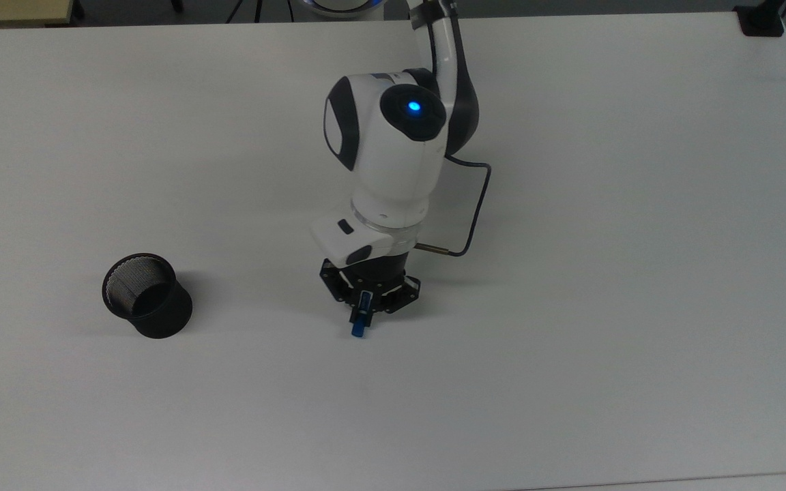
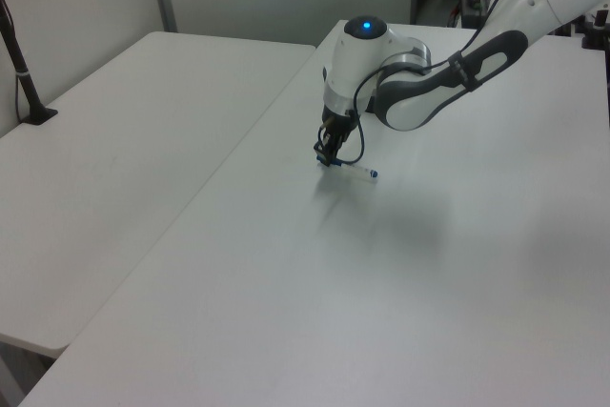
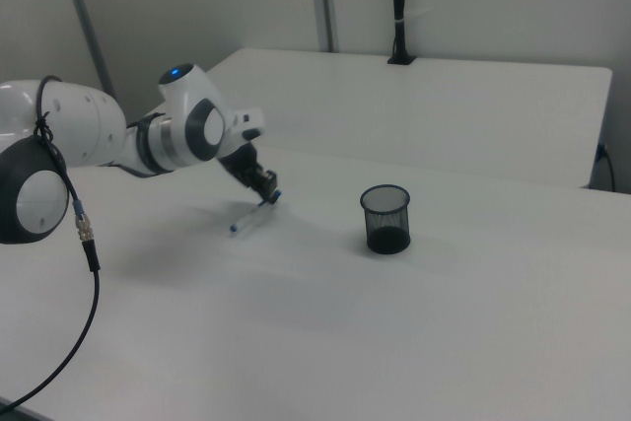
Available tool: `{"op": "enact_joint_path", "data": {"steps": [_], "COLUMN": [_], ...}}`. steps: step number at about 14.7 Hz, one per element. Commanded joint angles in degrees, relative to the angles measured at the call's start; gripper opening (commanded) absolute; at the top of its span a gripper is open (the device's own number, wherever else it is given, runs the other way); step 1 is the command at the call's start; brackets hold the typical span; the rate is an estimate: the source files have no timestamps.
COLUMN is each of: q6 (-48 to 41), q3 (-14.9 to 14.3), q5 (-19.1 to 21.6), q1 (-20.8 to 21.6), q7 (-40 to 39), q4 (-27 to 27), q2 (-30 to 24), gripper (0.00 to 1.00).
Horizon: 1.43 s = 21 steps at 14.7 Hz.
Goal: Insert the marker
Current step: 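Carry the marker over to the black mesh pen cup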
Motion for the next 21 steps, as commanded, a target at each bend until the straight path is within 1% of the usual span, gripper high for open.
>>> {"op": "enact_joint_path", "data": {"steps": [1,4,6,7,9,11,13,15,21], "q6": [1.4,1.6,2.8,6.0,16.0,23.2,26.4,29.1,30.1], "q3": [-0.1,-0.2,-0.2,-0.2,-0.2,-0.5,-0.9,-1.3,-1.4], "q5": [-1.4,-1.6,-1.4,-1.3,-1.2,-1.3,-1.4,-1.5,-1.5], "q1": [-5.2,-10.0,-13.0,-14.6,-17.5,-19.2,-20.4,-20.6,-21.3], "q7": [0.8,0.2,-1.5,-2.4,-3.0,-3.0,-3.0,-3.0,-4.2], "q4": [0.9,0.9,0.5,-0.2,-4.4,-5.3,-5.3,-5.0,-4.6], "q2": [-4.6,-9.3,-11.0,-11.7,-12.9,-12.0,-10.5,-8.9,-5.7], "gripper": [0.10,0.11,0.11,0.12,0.12,0.13,0.13,0.13,0.14]}}
